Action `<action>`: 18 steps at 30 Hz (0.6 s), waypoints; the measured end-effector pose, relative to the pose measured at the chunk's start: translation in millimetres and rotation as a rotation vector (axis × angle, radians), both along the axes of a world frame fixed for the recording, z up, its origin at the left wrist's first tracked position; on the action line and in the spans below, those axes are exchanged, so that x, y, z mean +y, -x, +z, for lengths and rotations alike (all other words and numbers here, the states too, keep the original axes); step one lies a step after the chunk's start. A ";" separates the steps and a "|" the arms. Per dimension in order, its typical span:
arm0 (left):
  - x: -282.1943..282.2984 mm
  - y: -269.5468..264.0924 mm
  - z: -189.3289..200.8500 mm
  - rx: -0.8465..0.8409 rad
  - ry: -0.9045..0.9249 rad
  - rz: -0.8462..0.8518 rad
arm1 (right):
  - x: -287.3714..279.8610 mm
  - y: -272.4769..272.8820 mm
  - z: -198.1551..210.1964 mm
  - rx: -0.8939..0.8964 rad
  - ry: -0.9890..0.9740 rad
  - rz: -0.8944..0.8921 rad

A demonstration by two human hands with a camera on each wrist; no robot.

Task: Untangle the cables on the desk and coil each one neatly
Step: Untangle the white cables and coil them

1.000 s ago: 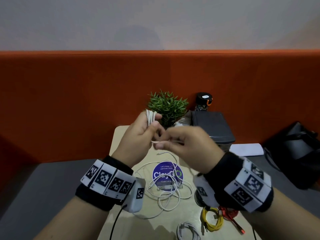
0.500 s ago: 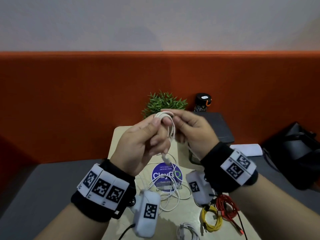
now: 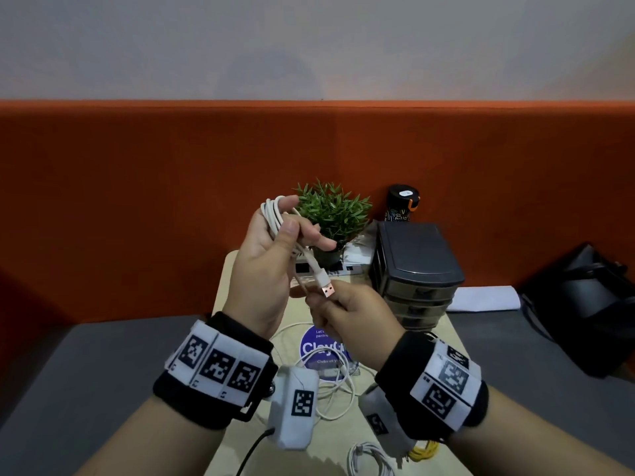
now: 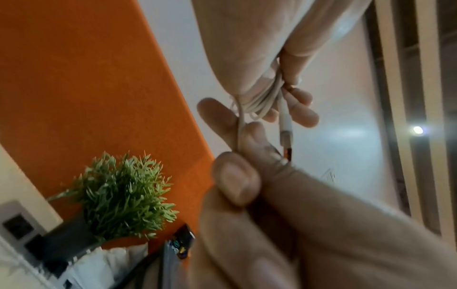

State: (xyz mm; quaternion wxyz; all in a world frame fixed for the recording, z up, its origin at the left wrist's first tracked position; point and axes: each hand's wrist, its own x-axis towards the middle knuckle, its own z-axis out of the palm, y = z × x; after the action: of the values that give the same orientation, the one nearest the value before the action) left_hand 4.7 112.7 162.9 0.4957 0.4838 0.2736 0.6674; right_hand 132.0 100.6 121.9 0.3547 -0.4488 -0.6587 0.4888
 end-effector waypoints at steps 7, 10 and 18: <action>-0.4 -0.3 -7.5 0.359 -0.121 0.224 | -1.8 0.9 -3.0 0.194 0.155 -0.065; 0.6 -2.0 -11.9 0.400 -0.125 0.253 | -3.3 -1.5 -1.7 0.226 0.254 -0.070; 5.2 4.6 -24.1 0.751 -0.112 0.281 | -5.7 -9.0 13.8 -0.022 -0.078 -0.082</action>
State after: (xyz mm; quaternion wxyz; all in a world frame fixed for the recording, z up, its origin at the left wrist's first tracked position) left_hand 0.2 117.9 138.8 0.2381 0.6781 0.4622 0.5196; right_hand 140.9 94.9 135.7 0.3844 -0.4665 -0.6622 0.4429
